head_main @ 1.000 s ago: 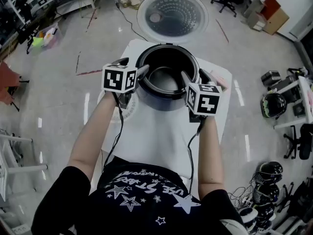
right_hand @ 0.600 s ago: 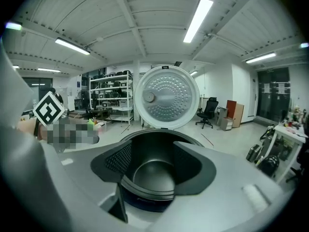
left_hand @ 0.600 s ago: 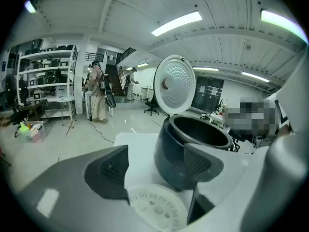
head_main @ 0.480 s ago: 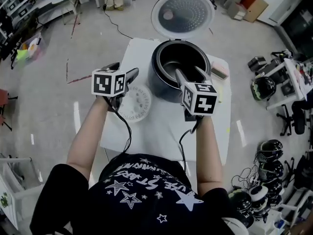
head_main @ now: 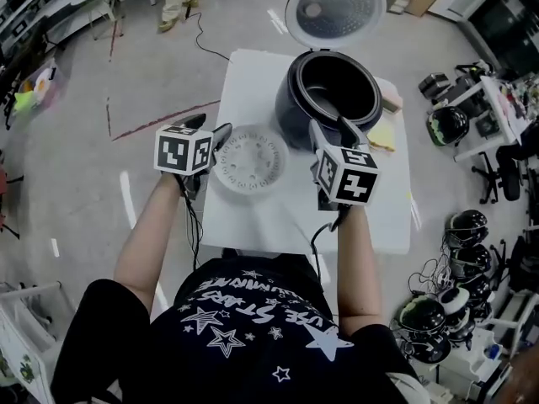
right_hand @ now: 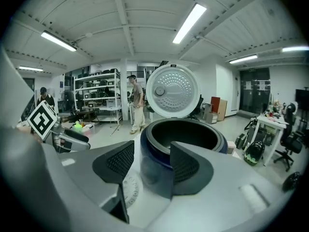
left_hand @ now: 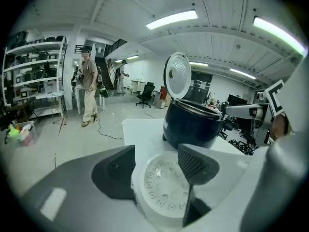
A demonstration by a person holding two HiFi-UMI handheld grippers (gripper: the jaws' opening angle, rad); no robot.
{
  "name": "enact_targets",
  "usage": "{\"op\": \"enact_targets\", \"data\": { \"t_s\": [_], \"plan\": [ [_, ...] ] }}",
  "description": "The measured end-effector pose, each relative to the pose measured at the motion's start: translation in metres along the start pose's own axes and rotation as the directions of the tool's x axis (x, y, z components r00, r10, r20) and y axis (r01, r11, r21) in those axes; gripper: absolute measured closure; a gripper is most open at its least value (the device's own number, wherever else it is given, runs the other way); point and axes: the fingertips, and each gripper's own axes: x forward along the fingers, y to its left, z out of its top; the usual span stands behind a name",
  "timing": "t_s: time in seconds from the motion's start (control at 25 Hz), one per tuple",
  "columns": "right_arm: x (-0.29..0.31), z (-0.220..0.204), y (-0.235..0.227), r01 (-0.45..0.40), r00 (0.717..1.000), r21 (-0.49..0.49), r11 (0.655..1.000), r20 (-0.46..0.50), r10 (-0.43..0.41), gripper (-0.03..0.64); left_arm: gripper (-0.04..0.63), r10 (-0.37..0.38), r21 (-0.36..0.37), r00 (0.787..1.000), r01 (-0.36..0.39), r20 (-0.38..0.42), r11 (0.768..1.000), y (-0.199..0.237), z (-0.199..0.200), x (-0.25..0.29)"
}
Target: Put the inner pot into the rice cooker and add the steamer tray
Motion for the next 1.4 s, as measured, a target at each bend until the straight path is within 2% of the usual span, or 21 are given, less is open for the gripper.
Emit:
{"op": "enact_targets", "data": {
  "t_s": [0.16, 0.32, 0.44, 0.72, 1.16, 1.4],
  "plan": [
    [-0.001, -0.021, 0.015, 0.006, 0.998, 0.008, 1.0, -0.055, -0.006, 0.357, 0.347, -0.009, -0.005, 1.0, 0.009, -0.028, 1.0, 0.008, -0.029, -0.005],
    [0.005, -0.053, 0.025, 0.005, 0.992, 0.021, 1.0, -0.126, -0.002, 0.357, 0.406, 0.023, -0.012, 0.999, -0.023, -0.027, 1.0, 0.02, -0.052, -0.008],
    [0.018, -0.087, 0.036, -0.005, 0.977, 0.087, 0.996, -0.21, 0.023, 0.357, 0.44, 0.029, -0.029, 0.999, -0.03, -0.042, 0.999, 0.033, -0.066, -0.008],
    [0.045, -0.151, 0.044, 0.012, 0.937, 0.125, 0.992, -0.348, 0.032, 0.357, 0.497, 0.031, -0.068, 0.997, -0.036, -0.078, 0.997, 0.047, -0.092, -0.003],
    [0.077, -0.204, 0.049, 0.053, 0.89, 0.197, 0.979, -0.454, 0.043, 0.375, 0.557, 0.032, -0.112, 0.991, -0.047, -0.128, 0.993, 0.056, -0.129, 0.002],
    [0.089, -0.221, 0.053, 0.076, 0.877, 0.224, 0.972, -0.479, 0.042, 0.446, 0.557, 0.024, -0.134, 0.989, -0.044, -0.147, 0.99, 0.058, -0.144, 0.003]
  ]
}}
